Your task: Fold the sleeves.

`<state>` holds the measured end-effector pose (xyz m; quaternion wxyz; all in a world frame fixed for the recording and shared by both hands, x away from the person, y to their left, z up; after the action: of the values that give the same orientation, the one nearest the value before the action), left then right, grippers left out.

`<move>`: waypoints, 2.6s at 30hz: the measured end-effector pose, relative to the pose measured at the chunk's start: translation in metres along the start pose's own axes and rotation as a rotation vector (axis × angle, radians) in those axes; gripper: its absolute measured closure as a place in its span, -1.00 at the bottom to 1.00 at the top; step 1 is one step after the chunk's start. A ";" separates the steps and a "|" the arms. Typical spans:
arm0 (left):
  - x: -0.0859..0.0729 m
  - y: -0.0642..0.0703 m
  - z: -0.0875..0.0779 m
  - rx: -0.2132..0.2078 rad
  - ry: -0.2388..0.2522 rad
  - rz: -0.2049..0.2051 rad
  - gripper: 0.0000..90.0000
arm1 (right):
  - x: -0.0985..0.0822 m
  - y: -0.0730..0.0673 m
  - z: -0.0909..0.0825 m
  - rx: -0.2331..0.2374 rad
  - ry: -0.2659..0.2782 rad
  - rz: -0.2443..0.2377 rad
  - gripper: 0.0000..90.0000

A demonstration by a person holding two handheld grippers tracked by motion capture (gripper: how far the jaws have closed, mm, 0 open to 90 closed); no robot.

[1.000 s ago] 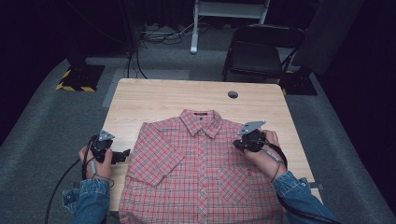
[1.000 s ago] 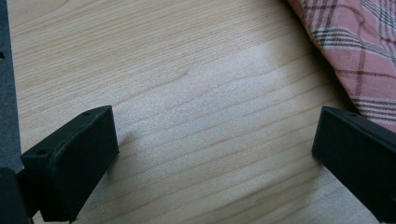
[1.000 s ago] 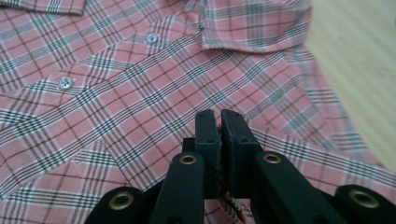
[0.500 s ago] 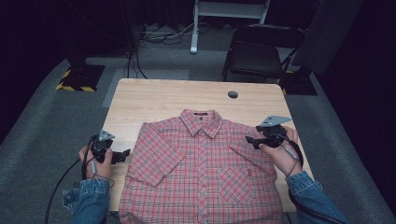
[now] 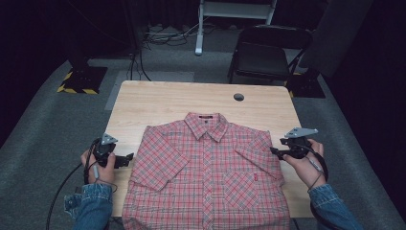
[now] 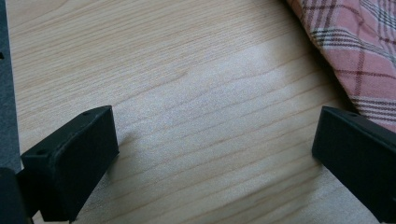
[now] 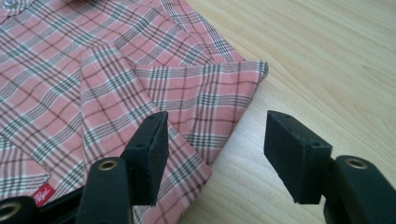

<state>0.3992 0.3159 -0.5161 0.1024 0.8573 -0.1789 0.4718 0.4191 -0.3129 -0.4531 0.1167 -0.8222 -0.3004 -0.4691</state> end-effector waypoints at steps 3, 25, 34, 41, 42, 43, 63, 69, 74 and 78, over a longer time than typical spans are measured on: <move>0.000 0.000 0.000 -0.001 0.001 0.002 -0.99 | -0.004 0.001 0.000 0.000 -0.012 0.002 -0.03; 0.000 0.000 0.000 -0.005 0.002 0.005 -0.99 | -0.029 -0.008 0.005 0.089 -0.070 0.031 0.78; 0.000 0.000 0.000 -0.005 0.001 0.006 -0.99 | -0.011 -0.021 -0.015 0.110 0.005 -0.035 0.93; 0.000 0.000 0.000 -0.005 0.001 0.006 -0.99 | 0.004 -0.044 -0.039 0.157 0.094 -0.073 0.94; 0.000 0.000 0.000 -0.005 0.001 0.007 -0.99 | 0.005 -0.046 -0.042 0.172 0.115 -0.070 0.94; 0.000 0.000 0.000 -0.005 0.001 0.007 -0.99 | 0.005 -0.048 -0.045 0.181 0.129 -0.064 0.94; 0.000 0.000 0.000 -0.006 0.001 0.006 -0.99 | 0.006 -0.046 -0.055 0.280 0.255 0.003 -0.31; 0.000 0.000 0.000 -0.006 0.001 0.007 -0.99 | 0.008 -0.036 -0.059 0.168 0.277 0.000 -0.49; 0.000 0.000 0.000 -0.006 0.001 0.007 -0.99 | 0.006 -0.023 -0.066 0.112 0.278 0.011 -0.51; 0.000 0.000 0.000 -0.006 0.001 0.007 -0.99 | 0.002 -0.014 -0.071 0.080 0.264 0.019 -0.51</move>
<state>0.3995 0.3153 -0.5161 0.1034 0.8562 -0.1834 0.4718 0.3613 -0.3353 -0.4149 0.1921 -0.7508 -0.2931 -0.5598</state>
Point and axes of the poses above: each handheld gripper's, and its own axes: z roughly forward along the jaws, x roughly out of its top, y roughly to its right, the point moved 1 cm from there along z, roughly forward along the jaws, and after that the axes turned 15 degrees about y, right-handed, at the moved point
